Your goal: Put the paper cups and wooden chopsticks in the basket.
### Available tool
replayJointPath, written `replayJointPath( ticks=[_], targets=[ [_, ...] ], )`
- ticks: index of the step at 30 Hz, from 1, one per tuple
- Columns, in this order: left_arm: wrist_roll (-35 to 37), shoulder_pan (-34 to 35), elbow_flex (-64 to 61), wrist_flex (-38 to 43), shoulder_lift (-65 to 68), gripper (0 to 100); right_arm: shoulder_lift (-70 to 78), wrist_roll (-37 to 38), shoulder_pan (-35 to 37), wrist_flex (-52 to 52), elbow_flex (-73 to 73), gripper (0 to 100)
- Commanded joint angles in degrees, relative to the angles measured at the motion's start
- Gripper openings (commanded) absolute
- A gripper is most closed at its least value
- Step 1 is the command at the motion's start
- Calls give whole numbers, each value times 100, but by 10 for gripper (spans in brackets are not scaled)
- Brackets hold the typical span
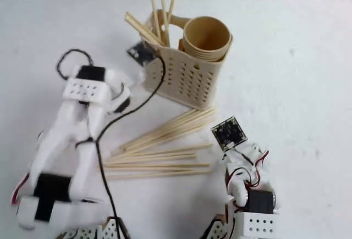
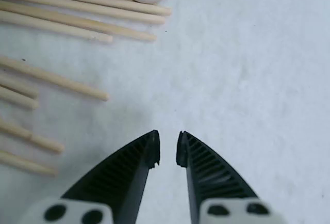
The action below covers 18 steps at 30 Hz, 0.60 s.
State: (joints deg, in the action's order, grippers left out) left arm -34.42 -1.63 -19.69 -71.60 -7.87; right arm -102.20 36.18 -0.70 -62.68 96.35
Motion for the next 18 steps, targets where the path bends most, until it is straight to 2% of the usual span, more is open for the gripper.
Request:
replayJointPath(
  ticks=[1, 6, 10, 14, 18],
  targets=[
    [413, -22, 475, -193, -1121, 21, -40, 44, 22, 48, 53, 70],
    [1134, -84, 1116, 44, -1982, 21, -40, 44, 22, 48, 53, 70],
    [1538, -356, 1486, 185, -2141, 21, -40, 44, 22, 48, 53, 70],
    [1495, -1288, 888, 369, -2141, 21, -40, 44, 22, 48, 53, 70],
    [809, -2325, -440, 862, -2132, 22, -40, 44, 31, 48, 53, 70]
  ],
)
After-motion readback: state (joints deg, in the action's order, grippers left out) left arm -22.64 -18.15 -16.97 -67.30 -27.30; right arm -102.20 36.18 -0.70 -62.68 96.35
